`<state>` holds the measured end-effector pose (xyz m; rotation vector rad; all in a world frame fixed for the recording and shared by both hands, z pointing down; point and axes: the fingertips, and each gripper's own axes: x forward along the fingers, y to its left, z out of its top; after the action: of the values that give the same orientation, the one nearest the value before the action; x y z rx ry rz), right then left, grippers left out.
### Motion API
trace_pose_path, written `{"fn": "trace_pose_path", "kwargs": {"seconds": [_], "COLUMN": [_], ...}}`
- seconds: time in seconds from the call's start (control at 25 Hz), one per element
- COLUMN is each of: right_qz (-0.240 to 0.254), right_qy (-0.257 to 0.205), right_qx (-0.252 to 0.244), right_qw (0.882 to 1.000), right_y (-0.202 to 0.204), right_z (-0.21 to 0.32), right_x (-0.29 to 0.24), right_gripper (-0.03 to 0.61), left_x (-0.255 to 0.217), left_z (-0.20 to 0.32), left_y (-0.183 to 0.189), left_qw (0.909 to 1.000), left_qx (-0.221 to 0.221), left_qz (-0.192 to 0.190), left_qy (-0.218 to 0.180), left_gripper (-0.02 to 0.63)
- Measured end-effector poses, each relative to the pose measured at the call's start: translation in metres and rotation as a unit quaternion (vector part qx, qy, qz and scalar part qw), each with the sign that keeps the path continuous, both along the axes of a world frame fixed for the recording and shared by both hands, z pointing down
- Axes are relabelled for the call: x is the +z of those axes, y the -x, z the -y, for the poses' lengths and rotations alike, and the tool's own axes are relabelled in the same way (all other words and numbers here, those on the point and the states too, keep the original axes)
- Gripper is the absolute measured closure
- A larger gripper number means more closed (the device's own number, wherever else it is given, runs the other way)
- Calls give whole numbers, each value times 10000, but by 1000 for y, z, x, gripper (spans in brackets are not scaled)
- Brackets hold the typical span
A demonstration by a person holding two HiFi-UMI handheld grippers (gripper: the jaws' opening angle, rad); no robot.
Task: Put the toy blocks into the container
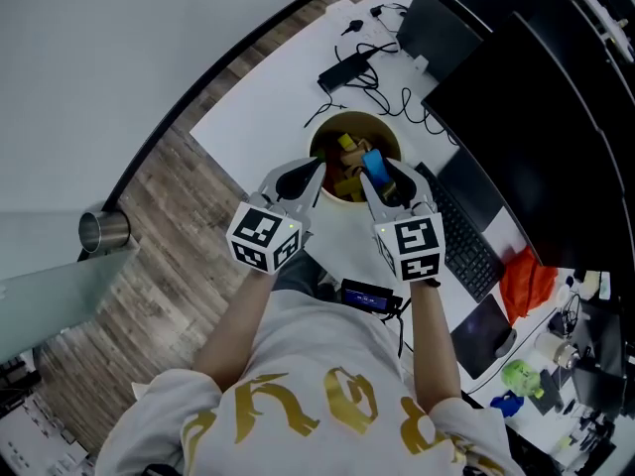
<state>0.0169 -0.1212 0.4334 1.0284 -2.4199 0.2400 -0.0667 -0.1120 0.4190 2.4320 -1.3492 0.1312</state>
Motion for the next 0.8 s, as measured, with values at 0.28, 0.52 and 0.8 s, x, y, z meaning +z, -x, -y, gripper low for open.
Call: {"fn": "trace_pose_path", "kwargs": {"seconds": [0.28, 0.52, 0.8], "right_qz": [17, 187, 260], "right_qy": [-31, -40, -53], "right_qx": [-45, -114, -80], "right_qw": [10000, 9998, 9996], "right_y": [1, 3, -2], "right_z": [1, -2, -7], "right_x": [2, 1, -2], "right_gripper": [404, 385, 385], "left_x": [3, 1, -4], "left_z": [-1, -2, -6], "left_y": [1, 3, 6], "left_qw": [10000, 9999, 9996], "left_qx": [-45, -127, -231], "left_qz": [-7, 9, 52], "left_qy": [24, -29, -123], "left_gripper": [604, 604, 604]}}
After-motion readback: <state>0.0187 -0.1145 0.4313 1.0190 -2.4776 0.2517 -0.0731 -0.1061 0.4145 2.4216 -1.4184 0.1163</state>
